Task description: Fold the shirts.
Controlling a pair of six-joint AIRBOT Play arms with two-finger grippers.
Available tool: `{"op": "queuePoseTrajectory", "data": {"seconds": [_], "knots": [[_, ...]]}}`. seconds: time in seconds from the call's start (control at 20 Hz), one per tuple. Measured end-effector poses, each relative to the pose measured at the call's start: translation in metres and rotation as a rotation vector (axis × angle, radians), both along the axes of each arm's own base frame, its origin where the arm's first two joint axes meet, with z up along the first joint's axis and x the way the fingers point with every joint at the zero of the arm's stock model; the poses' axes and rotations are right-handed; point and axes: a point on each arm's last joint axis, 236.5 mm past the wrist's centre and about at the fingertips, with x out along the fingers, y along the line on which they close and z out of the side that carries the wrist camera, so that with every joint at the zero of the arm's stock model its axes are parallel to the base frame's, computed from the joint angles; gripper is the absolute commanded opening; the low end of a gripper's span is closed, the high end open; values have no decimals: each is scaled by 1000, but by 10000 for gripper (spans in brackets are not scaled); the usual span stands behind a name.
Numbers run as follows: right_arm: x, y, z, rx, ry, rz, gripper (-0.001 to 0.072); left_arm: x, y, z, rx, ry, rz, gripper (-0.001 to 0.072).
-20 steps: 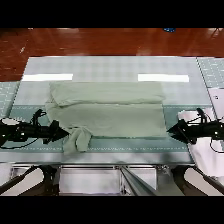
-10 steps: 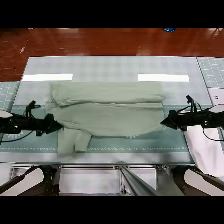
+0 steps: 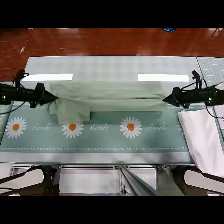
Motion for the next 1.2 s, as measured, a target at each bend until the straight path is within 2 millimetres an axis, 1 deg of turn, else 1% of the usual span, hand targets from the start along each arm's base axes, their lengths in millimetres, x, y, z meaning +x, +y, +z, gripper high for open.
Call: {"op": "queuePoseTrajectory", "data": {"seconds": [0.1, 0.25, 0.4, 0.55, 0.6, 0.65, 0.7, 0.8, 0.85, 0.95, 1.0, 1.05, 1.15, 1.2], "knots": [[20, -3, 2, -1, -16, -13, 22, 26, 0, 4, -5, -7, 2, 20], [49, -8, 3, 7, -41, -34, 22, 59, 0, 1, -14, 3, 9, 20], [73, -10, 0, 32, -56, -60, 23, 84, 1, -13, -14, 13, 18, 20], [90, -11, -9, 56, -57, -84, 23, 108, 5, -30, 7, -8, 50, 23], [94, -11, -11, 66, -56, -94, 38, 115, 6, -34, 20, -26, 58, 66], [99, -11, -13, 76, -59, -106, 204, 122, 8, -37, 38, -52, 62, 224], [104, -13, -15, 79, -66, -121, 421, 130, 9, -39, 57, -81, 68, 510], [113, -17, -16, 85, -85, -151, 412, 137, 7, -41, 77, -110, 59, 510], [116, -18, -14, 92, -92, -159, 412, 140, 6, -37, 81, -124, 49, 509], [119, -25, -2, 106, -108, -158, 411, 144, 11, -20, 82, -150, 23, 509], [119, -35, 6, 101, -121, -162, 411, 146, 24, -8, 103, -163, 26, 509], [115, -46, 15, 94, -128, -158, 411, 145, 36, 6, 123, -170, 26, 509], [103, -72, 29, 49, -130, -160, 411, 134, 65, 39, 180, -183, 30, 509], [95, -84, 32, 17, -123, -164, 411, 129, 80, 59, 219, -208, 47, 509]]}}
